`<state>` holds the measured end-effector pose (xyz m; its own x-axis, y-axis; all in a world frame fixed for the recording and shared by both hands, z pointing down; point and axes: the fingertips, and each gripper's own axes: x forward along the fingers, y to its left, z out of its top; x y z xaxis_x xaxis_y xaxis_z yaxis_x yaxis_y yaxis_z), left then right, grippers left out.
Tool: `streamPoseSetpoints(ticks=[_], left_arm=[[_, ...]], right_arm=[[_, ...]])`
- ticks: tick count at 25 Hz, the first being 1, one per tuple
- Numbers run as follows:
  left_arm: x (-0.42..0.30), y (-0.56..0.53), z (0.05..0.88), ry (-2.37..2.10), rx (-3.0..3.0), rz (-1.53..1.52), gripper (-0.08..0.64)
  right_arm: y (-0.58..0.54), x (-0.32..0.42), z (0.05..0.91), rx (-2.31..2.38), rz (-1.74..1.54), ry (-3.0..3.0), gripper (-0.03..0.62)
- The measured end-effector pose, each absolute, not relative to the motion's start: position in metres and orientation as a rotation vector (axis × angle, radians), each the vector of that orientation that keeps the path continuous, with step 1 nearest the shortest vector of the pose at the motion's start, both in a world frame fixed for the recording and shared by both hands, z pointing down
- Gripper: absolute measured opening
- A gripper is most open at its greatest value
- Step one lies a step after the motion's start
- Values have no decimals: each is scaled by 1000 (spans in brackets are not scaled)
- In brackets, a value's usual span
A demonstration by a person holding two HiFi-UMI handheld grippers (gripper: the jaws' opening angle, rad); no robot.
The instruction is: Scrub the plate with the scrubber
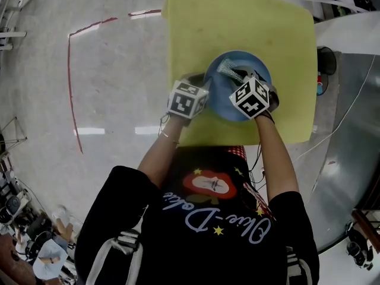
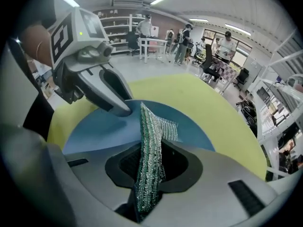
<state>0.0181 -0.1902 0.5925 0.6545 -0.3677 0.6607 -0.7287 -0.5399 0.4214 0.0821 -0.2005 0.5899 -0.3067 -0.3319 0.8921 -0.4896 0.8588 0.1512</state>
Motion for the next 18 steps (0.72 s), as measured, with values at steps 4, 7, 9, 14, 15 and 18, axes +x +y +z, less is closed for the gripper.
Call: streamPoseSetpoints(ticks=[4, 7, 9, 14, 15, 18], left_arm=[[17, -187, 592, -856, 2178, 667, 63], [16, -187, 590, -858, 2178, 667, 63], [17, -189, 591, -853, 2173, 665, 63], [20, -188, 590, -860, 2176, 663, 61], [20, -188, 591, -868, 2176, 663, 61], [19, -189, 590, -887, 2168, 654, 58]], right_arm=[[-186, 76, 593, 523, 152, -1900, 60], [-176, 71, 593, 441, 133, -1869, 60], [-171, 70, 595, 393, 122, -1858, 60], [-150, 68, 595, 307, 113, -1852, 60], [-147, 67, 596, 295, 110, -1852, 60], [-138, 64, 595, 266, 103, -1859, 60]])
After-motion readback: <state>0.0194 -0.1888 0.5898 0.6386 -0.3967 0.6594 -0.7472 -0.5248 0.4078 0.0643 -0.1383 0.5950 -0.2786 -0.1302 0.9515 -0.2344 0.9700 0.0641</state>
